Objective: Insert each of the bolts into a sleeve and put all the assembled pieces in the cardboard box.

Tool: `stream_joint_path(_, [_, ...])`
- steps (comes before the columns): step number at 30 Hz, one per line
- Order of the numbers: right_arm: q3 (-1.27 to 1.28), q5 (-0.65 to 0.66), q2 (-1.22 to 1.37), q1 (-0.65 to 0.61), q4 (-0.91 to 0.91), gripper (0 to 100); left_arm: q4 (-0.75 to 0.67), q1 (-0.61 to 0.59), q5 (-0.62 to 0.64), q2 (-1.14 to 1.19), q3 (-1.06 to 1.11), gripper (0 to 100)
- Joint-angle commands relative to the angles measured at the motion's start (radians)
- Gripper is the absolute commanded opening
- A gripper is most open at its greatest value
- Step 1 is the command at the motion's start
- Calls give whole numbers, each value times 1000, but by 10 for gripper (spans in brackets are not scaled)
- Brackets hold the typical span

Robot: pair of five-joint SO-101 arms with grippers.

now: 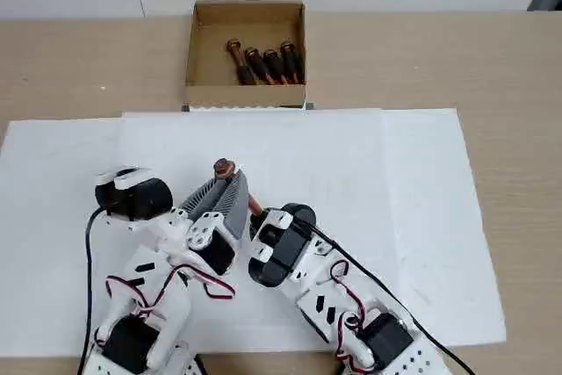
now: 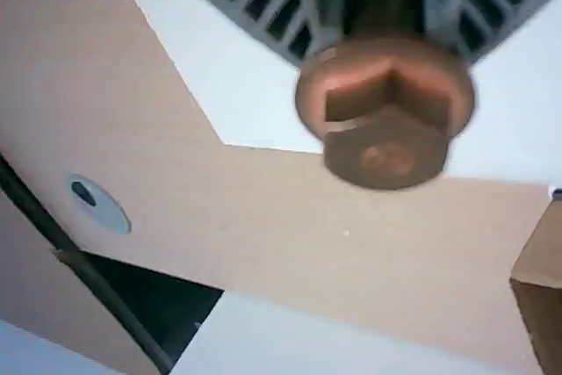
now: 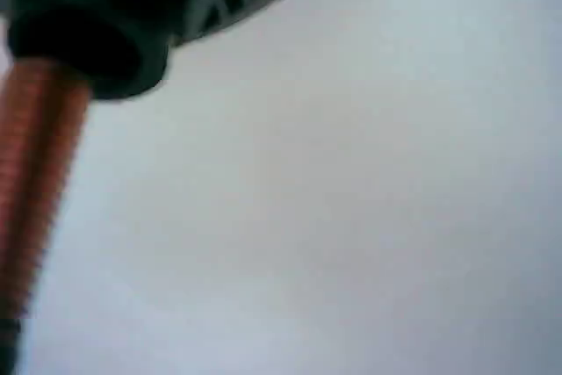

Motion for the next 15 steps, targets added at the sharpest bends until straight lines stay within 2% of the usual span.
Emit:
stream_joint_path(1, [3,11,-13,-4,-28,2,49,8,3,-11,-58,7])
stream_joint_path(6, [-5,11,-13,-4,-28,2,49,9,3,-11,-58,7])
stream_joint_path(15, [-5,12,-13,-4,-28,2,52,114,3,-11,-4,7])
